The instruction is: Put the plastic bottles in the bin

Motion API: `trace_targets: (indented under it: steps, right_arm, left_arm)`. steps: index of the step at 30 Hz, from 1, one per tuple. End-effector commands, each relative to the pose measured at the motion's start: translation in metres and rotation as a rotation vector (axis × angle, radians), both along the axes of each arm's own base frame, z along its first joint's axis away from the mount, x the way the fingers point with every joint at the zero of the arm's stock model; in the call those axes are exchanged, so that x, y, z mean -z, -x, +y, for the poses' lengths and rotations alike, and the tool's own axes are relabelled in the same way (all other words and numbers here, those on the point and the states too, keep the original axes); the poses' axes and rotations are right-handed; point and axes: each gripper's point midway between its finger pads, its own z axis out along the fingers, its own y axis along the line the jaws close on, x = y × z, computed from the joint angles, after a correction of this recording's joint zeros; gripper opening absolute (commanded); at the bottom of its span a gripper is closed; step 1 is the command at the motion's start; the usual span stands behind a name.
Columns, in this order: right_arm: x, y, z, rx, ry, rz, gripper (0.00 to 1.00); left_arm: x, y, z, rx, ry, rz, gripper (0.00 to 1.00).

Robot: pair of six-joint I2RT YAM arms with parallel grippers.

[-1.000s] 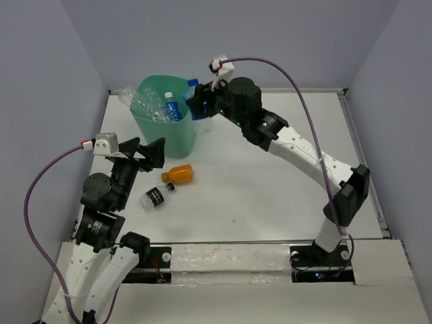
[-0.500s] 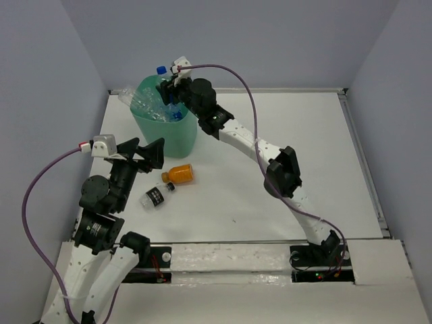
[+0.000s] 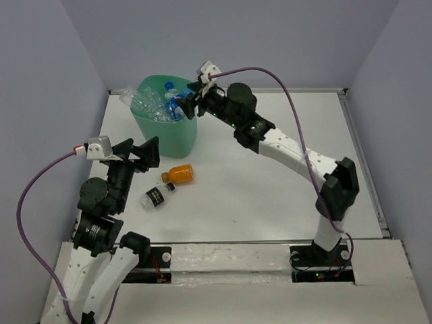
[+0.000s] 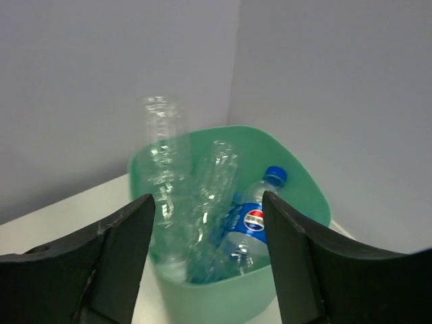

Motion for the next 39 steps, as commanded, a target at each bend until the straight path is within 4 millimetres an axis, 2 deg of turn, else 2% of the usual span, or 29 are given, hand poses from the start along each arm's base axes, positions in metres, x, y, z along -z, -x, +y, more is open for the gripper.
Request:
trace_targets:
  steps: [1,2,3,6,13,16,22,26,30,31,33,35,37,39]
  right_arm:
    - [0.047,0.077,-0.004,-0.302,0.116,0.074,0.66]
    - [0.070,0.086,-0.007,-0.334,0.167,0.134,0.64]
    - [0.085,0.102,-0.004,-0.395,0.198,0.164,0.64]
    - [0.136,0.119,-0.011,-0.431,0.299,0.247,0.70]
    - [0.200,0.151,-0.003,-0.455,0.520,0.277,0.89]
    - [0.233,0.143,0.001,-0.416,0.618,0.269,0.93]
    - [0.251,0.120,0.014,-0.369,0.693,0.203,0.95]
    - [0.260,0.114,0.027,-0.384,0.731,0.169,0.95]
    - [0.285,0.103,0.032,-0.382,0.804,0.171,0.96]
    - [0.299,0.101,0.033,-0.382,0.827,0.184,0.96]
    - [0.304,0.097,0.036,-0.377,0.841,0.185,0.96]
    - [0.316,0.096,0.035,-0.375,0.862,0.202,0.95]
    - [0.319,0.096,0.032,-0.366,0.872,0.209,0.90]
    - [0.321,0.098,0.026,-0.351,0.876,0.225,0.83]
  left_arm:
    - [-0.010,0.001,0.012,-0.059,0.021,-0.038,0.98]
    - [-0.009,0.001,0.012,-0.064,0.022,-0.036,0.98]
    - [-0.008,0.000,0.014,-0.074,0.021,-0.033,0.98]
    - [-0.005,-0.004,0.015,-0.087,0.012,-0.020,0.98]
    - [-0.001,-0.008,0.023,-0.133,0.003,-0.005,0.98]
    - [0.000,-0.009,0.023,-0.135,-0.001,-0.001,0.98]
    - [0.002,-0.011,0.021,-0.123,-0.007,0.006,0.98]
    - [0.002,-0.011,0.019,-0.113,-0.006,0.006,0.98]
    - [0.003,-0.012,0.015,-0.097,-0.010,0.009,0.98]
    - [0.003,-0.012,0.015,-0.095,-0.009,0.009,0.98]
    - [0.002,-0.011,0.015,-0.092,-0.008,0.006,0.98]
    - [0.002,-0.011,0.015,-0.092,-0.009,0.005,0.98]
    - [0.002,-0.012,0.014,-0.089,-0.009,0.007,0.98]
    - [0.002,-0.012,0.013,-0.084,-0.010,0.007,0.98]
